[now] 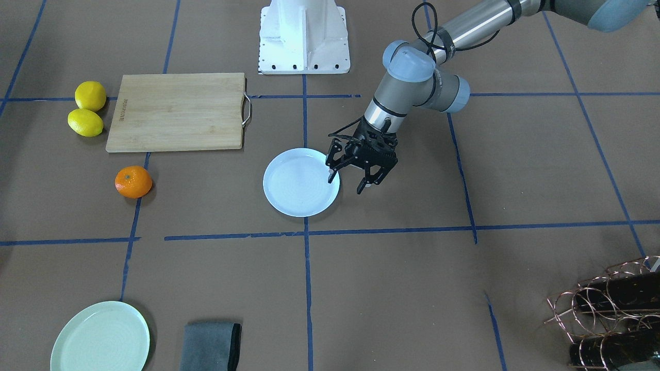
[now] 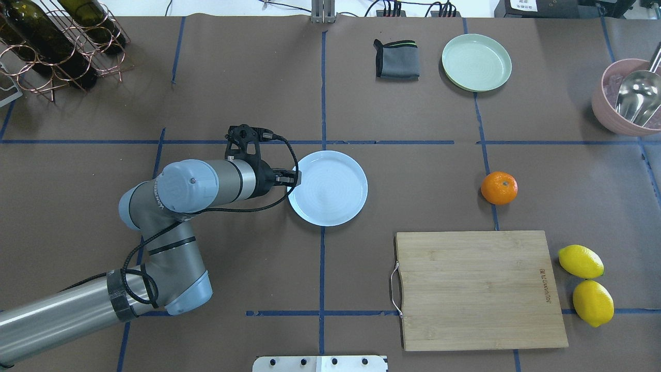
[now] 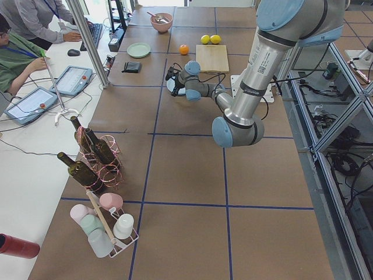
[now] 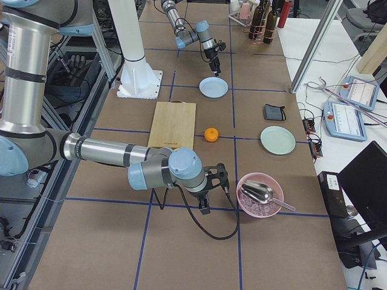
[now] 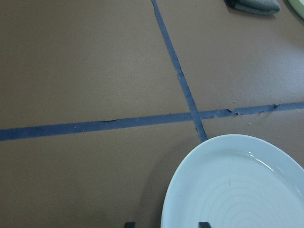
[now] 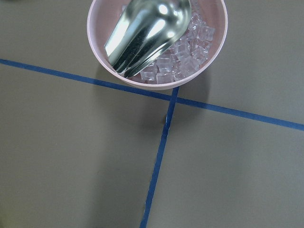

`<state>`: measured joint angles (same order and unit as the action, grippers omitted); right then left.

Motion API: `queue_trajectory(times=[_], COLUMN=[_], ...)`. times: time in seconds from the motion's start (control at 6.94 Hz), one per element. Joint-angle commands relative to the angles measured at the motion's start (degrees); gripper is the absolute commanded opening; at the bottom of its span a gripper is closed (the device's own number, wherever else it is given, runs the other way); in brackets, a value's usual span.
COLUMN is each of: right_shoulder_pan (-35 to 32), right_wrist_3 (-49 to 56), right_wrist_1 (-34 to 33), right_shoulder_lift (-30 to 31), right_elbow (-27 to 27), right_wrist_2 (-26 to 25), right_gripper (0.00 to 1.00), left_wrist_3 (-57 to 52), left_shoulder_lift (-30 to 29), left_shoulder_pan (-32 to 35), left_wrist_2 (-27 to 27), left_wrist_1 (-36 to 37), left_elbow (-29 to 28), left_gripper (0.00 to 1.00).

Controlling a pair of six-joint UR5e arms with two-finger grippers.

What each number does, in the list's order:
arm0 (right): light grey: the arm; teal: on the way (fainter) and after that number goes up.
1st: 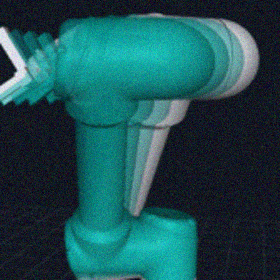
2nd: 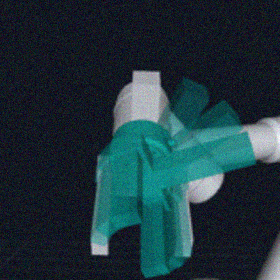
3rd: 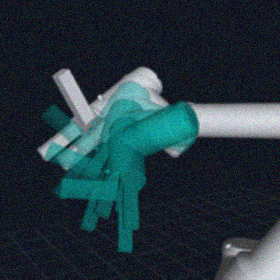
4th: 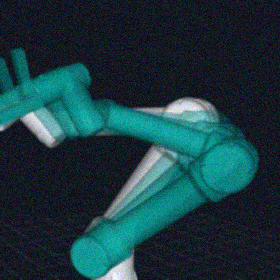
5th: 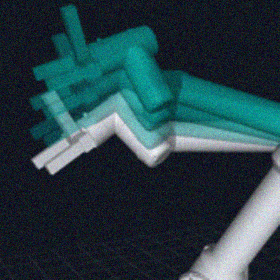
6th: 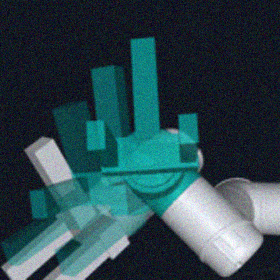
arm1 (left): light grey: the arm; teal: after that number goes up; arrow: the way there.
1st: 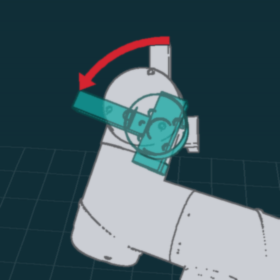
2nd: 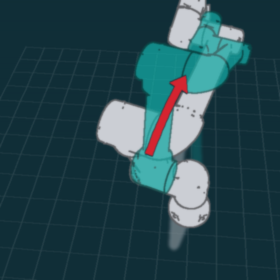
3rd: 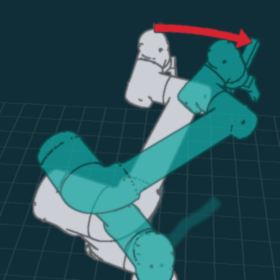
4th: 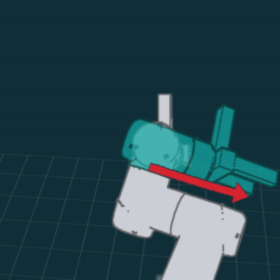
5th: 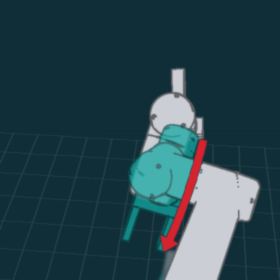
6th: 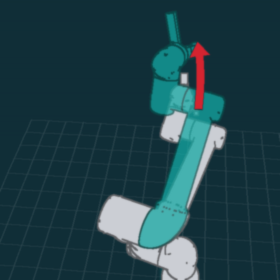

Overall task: Pick orange to plate
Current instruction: 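Release the plate and withdraw the left arm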

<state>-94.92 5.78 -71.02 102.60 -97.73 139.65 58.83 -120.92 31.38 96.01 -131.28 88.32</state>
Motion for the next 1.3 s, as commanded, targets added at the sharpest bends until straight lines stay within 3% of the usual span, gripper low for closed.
queue_trajectory(times=[0.0,0.29,0.43,0.58,0.86,1.15], right_shoulder_pan=[0.0,0.0,1.48,2.62,3.07,4.65], right_wrist_3=[-0.06,-0.15,-0.24,-0.85,-1.3,-1.38], right_wrist_1=[0.0,0.09,1.57,1.85,1.85,1.76], right_shoulder_lift=[-0.2,-0.47,-0.64,-1.86,-2.14,-3.01], right_elbow=[-0.09,-0.88,-1.93,-2.55,-3.08,-3.17], right_wrist_2=[0.0,0.18,0.18,0.35,0.36,0.36], right_gripper=[1.0,1.0,1.0,1.0,1.0,1.0], left_wrist_3=[-15.41,-35.69,-43.55,-48.41,-59.2,-67.6], left_shoulder_lift=[4.53,8.66,11.3,15.15,16.16,24.21], left_shoulder_pan=[8.65,21.89,31.1,37.28,48.19,56.3], left_wrist_2=[7.33,14.25,25.52,33.2,33.19,33.98], left_wrist_1=[17.62,29.99,33.25,39.89,49.94,49.72], left_elbow=[12.59,20.55,19.62,19.35,14.2,11.44], left_gripper=[1.0,1.0,1.0,1.0,1.0,1.0])
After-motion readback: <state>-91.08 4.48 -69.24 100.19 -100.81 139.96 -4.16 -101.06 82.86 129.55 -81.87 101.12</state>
